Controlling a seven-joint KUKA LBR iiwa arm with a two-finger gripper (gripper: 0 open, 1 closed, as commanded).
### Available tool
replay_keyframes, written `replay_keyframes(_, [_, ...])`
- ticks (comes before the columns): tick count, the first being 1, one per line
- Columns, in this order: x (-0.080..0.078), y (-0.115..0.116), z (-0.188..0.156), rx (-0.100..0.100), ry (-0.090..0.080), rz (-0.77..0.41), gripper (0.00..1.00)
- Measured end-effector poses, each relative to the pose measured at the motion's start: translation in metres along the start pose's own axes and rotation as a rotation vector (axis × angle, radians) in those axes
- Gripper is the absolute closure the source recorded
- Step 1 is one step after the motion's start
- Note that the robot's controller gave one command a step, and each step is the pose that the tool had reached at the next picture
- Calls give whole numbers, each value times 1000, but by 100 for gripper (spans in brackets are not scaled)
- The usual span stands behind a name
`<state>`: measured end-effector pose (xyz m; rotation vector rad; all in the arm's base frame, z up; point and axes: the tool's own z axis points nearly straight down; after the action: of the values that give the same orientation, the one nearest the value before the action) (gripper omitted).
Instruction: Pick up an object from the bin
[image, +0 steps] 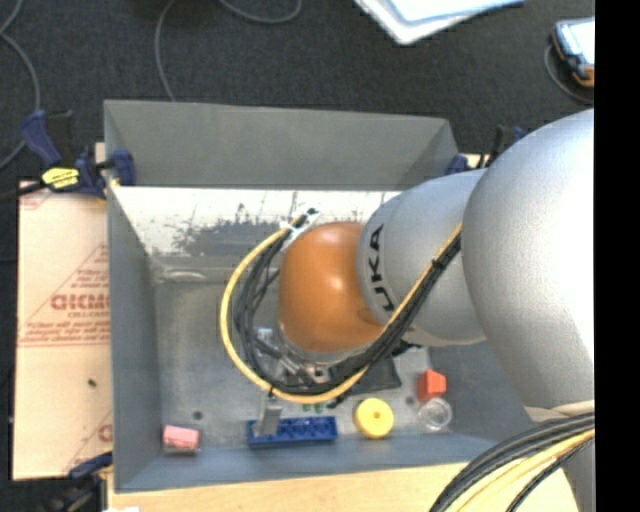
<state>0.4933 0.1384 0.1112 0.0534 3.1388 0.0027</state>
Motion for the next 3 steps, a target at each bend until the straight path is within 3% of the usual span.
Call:
replay_keyframes(1, [-6,-73,39,2,-2,17,0])
replay_keyframes(2, [-6,-72,38,1,-4,14,0])
replay_keyframes(3, [-1,-84,38,7,-3,-387,100])
